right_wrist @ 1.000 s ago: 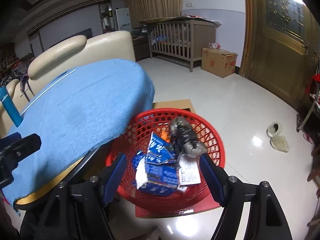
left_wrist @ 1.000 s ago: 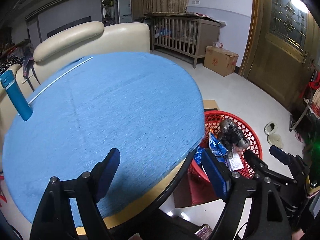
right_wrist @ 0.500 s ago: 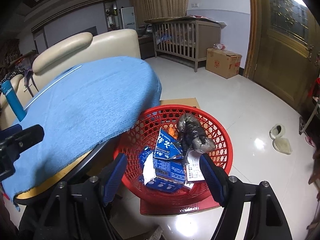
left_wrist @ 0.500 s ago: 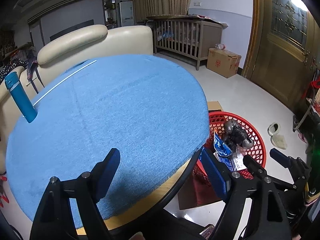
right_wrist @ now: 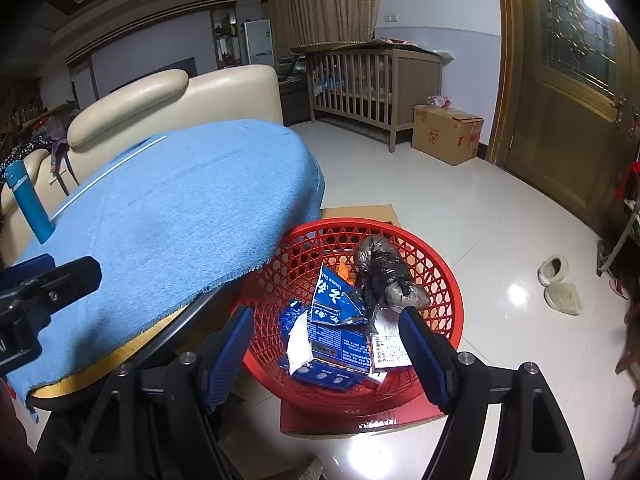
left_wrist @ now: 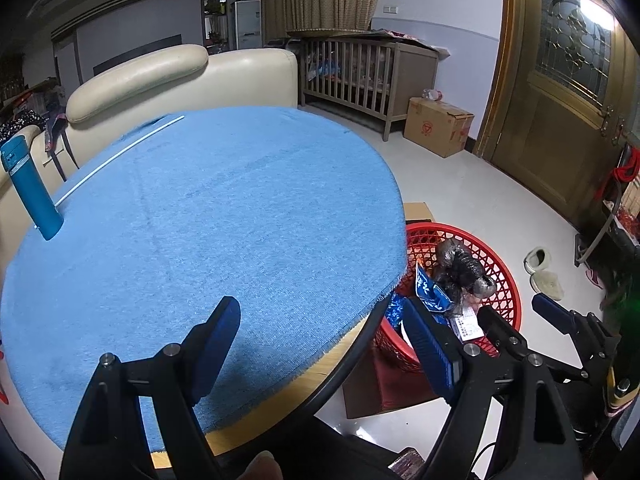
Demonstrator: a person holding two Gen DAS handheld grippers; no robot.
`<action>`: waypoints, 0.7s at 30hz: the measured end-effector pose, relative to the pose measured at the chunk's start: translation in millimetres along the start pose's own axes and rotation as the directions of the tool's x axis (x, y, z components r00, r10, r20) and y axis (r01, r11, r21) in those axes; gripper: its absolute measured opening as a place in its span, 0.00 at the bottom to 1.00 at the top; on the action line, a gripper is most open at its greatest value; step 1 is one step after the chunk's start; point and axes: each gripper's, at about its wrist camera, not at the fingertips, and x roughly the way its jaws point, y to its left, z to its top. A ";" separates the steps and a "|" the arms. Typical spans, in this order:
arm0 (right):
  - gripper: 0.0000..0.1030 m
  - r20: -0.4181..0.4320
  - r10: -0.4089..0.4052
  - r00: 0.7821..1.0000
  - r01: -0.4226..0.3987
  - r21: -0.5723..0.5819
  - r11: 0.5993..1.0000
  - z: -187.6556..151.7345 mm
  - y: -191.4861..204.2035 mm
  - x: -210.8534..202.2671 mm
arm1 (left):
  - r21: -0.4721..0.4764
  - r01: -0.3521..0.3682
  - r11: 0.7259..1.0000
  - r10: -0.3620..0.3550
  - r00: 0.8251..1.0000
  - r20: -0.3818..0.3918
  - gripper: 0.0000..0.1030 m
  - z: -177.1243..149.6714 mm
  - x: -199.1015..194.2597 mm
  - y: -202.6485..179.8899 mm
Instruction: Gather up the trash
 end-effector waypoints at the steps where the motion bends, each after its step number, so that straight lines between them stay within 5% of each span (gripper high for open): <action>1: 0.76 0.001 -0.002 1.000 0.002 0.002 1.000 -0.3 -0.2 -0.4 | 0.000 -0.001 1.000 0.001 1.000 0.000 0.81 0.0 0.4 -0.1; 21: 0.76 0.010 -0.010 1.000 0.010 0.008 1.000 2.5 -2.4 -3.6 | 0.027 0.005 1.000 -0.006 1.000 0.027 0.81 -3.1 -2.6 -6.0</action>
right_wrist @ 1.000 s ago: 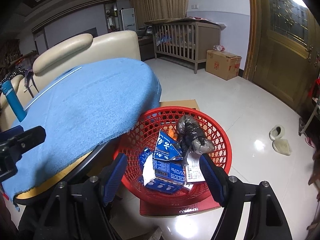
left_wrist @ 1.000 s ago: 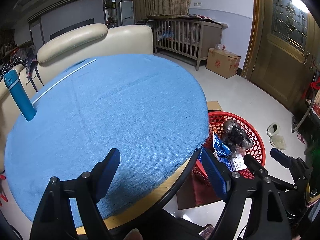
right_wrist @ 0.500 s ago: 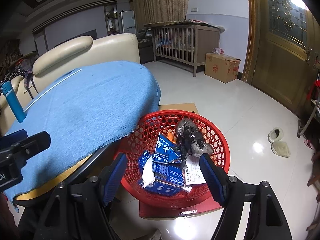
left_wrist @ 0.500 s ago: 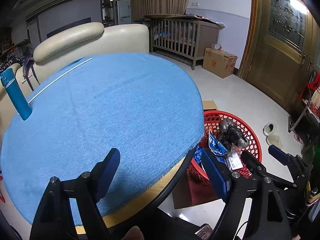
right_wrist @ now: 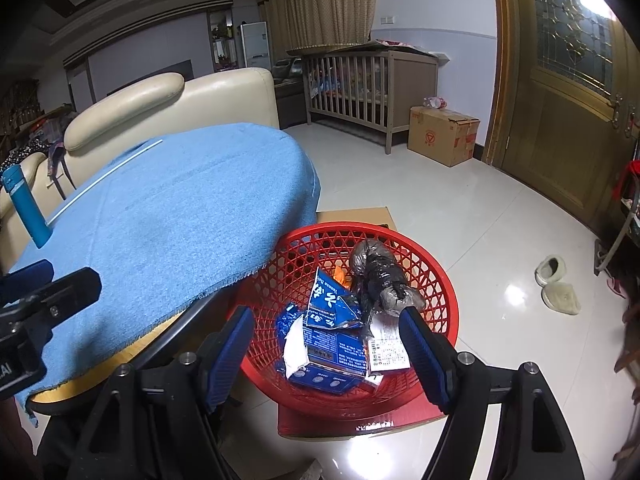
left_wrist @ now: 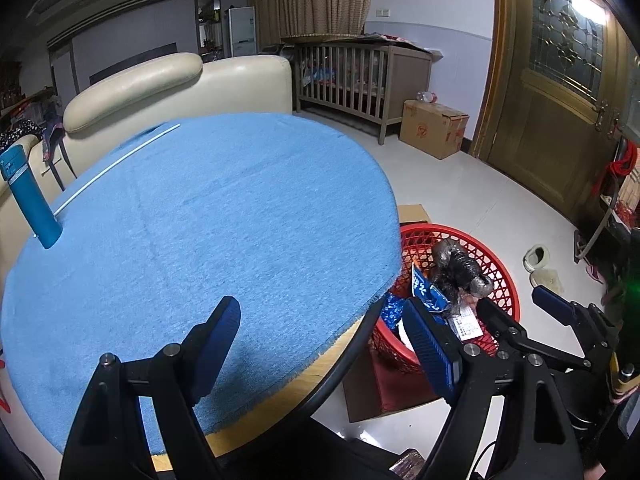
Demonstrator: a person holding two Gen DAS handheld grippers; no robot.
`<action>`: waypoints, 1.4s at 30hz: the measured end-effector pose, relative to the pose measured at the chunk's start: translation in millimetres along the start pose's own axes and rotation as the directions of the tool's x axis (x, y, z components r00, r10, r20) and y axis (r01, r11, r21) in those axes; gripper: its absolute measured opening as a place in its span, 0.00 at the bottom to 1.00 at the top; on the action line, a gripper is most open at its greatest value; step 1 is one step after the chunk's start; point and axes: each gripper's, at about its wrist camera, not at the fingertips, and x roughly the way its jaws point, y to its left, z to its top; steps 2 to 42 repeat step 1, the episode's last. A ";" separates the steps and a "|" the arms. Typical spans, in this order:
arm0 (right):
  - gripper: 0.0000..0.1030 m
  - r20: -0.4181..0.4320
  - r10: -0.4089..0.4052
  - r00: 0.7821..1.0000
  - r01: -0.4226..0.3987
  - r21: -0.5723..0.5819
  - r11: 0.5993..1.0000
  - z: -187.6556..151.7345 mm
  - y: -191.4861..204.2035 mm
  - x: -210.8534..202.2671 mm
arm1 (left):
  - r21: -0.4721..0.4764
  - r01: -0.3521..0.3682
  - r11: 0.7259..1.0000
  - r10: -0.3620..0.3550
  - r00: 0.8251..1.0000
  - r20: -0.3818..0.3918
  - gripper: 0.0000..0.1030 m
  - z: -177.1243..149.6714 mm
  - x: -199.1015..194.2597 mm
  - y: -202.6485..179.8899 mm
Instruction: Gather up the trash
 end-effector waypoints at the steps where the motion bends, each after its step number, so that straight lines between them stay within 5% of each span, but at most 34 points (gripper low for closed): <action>1: 0.76 0.000 -0.001 1.000 0.001 0.000 1.000 0.0 0.0 0.5 | 0.002 0.002 1.000 -0.002 1.000 0.000 0.81 0.0 -0.1 -0.2; 42: 0.76 0.000 -0.001 1.000 0.001 0.000 1.000 0.0 0.0 0.5 | 0.002 0.002 1.000 -0.002 1.000 0.000 0.81 0.0 -0.1 -0.2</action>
